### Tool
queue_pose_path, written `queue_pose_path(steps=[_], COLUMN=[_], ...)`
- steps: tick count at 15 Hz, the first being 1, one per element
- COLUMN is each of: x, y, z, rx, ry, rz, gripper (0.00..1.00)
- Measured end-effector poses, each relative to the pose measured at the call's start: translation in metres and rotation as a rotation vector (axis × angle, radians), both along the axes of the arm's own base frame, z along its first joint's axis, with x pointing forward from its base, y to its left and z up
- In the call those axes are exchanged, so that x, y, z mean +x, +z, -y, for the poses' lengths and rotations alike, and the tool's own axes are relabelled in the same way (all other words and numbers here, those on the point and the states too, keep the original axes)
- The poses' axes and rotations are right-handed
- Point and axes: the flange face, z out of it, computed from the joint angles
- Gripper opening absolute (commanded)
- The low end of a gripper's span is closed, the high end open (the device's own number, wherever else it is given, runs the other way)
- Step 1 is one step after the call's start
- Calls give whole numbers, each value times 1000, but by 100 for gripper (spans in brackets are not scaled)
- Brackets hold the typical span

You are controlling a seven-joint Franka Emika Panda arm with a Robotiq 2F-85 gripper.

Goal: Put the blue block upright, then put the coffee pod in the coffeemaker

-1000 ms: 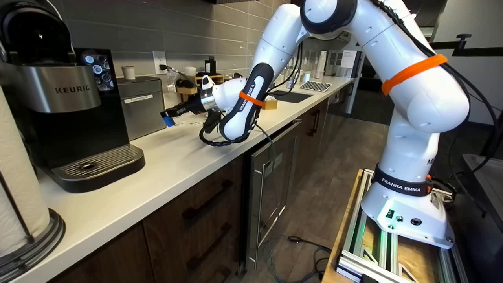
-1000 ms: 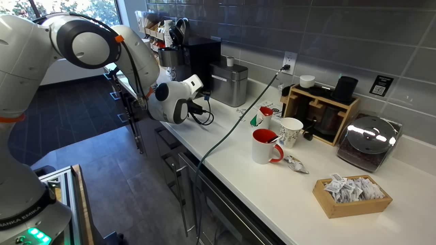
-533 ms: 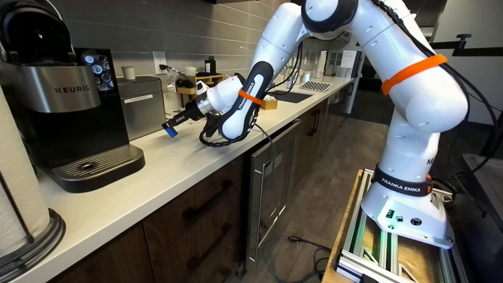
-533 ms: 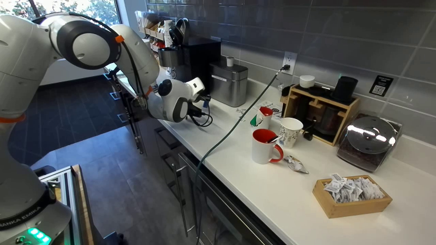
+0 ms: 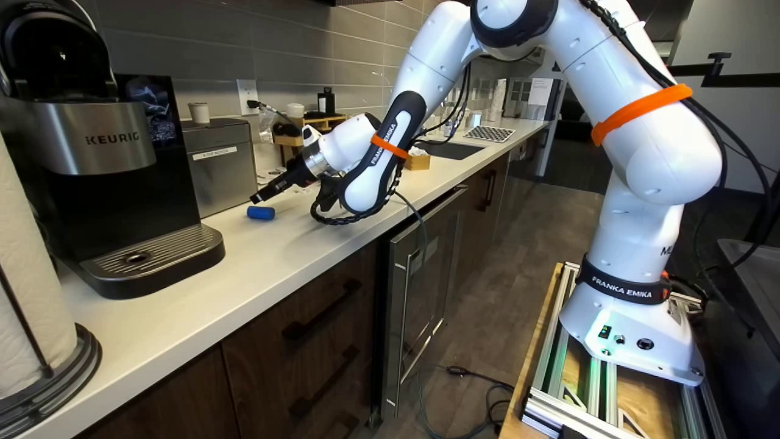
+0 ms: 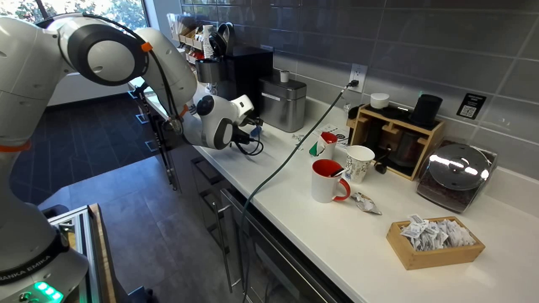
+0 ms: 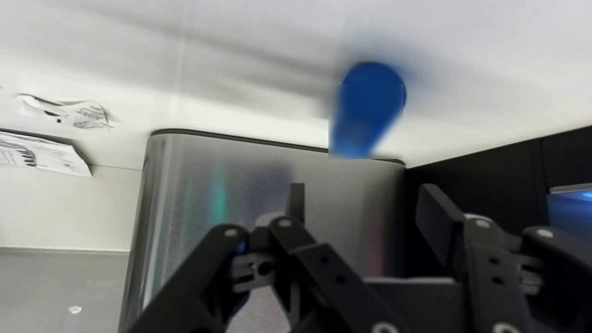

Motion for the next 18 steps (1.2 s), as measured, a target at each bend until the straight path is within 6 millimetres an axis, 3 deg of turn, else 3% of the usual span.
queue_pose_path(steps=[1,5,7,13,18], x=[0,-4,-13,-43,-52], y=[2,10,24,90,153], z=[1,5,10,32,33], rx=[-1,-46,-83,-144,-139], ry=[-1,-7,-20,-116,-171], rz=[2,-39,-57,33,155], gripper=[100,100,100,100,100])
